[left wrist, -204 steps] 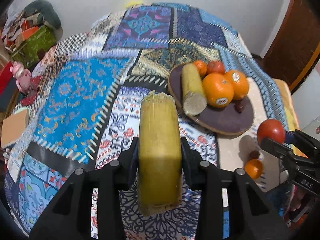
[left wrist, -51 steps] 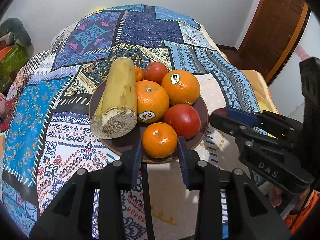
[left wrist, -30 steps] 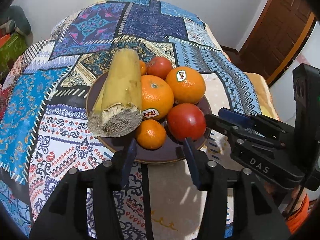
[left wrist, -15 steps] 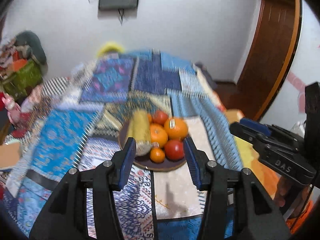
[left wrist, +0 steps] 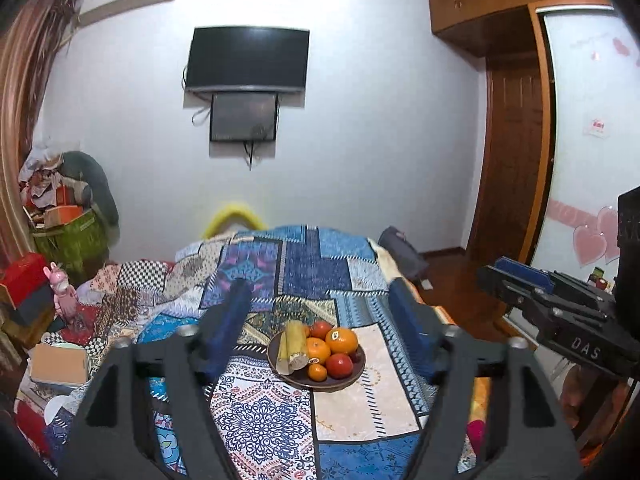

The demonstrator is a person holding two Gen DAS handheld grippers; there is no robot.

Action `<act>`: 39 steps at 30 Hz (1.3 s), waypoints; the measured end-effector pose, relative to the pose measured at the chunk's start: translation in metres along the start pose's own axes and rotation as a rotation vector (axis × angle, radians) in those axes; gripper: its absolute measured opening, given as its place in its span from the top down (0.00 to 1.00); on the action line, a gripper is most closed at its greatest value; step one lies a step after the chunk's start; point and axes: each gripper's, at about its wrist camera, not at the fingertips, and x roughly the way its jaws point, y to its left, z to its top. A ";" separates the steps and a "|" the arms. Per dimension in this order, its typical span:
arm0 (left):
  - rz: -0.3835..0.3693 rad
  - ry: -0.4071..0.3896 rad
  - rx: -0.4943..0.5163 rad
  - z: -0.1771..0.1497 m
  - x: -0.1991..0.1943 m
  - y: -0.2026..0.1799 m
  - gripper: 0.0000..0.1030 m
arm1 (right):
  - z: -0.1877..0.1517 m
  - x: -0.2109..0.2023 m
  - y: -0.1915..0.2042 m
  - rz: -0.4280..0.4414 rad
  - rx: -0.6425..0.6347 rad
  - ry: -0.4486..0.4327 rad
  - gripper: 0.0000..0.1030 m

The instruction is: Organize fruits

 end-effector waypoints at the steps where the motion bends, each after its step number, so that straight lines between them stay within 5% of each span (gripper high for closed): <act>1: 0.000 -0.008 -0.001 -0.001 -0.006 0.000 0.23 | -0.001 -0.003 0.003 0.000 0.001 -0.008 0.55; 5: 0.009 -0.033 0.008 -0.007 -0.020 0.000 0.08 | -0.008 -0.010 0.010 -0.021 0.008 -0.034 0.31; 14: 0.040 -0.065 0.045 -0.019 -0.033 -0.005 0.00 | -0.013 -0.018 0.015 -0.096 -0.009 -0.066 0.04; 39: 0.027 -0.095 0.037 -0.023 -0.038 -0.006 0.00 | -0.014 -0.035 0.023 -0.136 -0.043 -0.114 0.00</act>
